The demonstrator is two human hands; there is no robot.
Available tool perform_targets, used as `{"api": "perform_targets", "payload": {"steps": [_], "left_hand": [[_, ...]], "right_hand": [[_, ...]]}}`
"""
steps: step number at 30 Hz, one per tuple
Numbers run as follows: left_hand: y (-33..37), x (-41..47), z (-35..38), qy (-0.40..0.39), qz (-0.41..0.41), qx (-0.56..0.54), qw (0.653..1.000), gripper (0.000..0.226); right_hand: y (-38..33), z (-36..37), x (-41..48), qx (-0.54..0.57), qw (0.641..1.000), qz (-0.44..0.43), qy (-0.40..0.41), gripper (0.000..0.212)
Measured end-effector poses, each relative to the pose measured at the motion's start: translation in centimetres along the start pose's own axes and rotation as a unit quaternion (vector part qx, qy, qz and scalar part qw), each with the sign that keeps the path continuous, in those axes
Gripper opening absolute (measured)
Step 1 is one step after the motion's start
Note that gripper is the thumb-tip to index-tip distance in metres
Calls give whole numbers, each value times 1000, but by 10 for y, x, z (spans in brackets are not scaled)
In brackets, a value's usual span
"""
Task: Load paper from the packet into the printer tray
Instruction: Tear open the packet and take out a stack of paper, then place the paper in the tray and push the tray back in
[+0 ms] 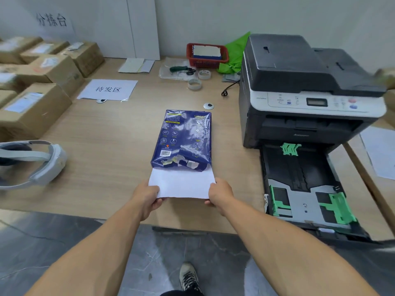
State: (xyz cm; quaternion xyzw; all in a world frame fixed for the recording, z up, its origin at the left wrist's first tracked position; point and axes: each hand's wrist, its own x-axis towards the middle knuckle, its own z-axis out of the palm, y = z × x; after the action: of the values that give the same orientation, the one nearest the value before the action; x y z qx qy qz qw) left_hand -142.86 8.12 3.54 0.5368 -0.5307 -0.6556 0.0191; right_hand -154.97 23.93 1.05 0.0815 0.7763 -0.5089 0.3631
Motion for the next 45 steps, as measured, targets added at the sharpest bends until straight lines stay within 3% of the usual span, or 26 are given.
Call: {"api": "perform_targets", "payload": {"steps": [10,13,17,25,29,34,45], "left_hand": [[-61,-105,18,41,66,-46,996,36],[-79,-126,20,31,89,-52,994,38],[-98,-146,24,25,134,-26,990,45],[-104,-189,39,7,226,33,973,48],[-100,-197,56,-8,274,80,958,55],[-96,-197,87,-21,302,147,942,65],[-77,-190,219,-57,285,155,944,66]], "right_hand": [[27,-69,-96,3,995,-76,-62,25],[41,-82,-111,103,987,-78,-100,35],[60,-85,-128,88,991,-93,-27,47],[74,-116,-169,99,986,-130,21,44],[82,-136,-177,50,980,-176,83,42],[84,-172,-189,106,975,-160,115,39],[81,-284,-152,147,969,-110,164,39]]}}
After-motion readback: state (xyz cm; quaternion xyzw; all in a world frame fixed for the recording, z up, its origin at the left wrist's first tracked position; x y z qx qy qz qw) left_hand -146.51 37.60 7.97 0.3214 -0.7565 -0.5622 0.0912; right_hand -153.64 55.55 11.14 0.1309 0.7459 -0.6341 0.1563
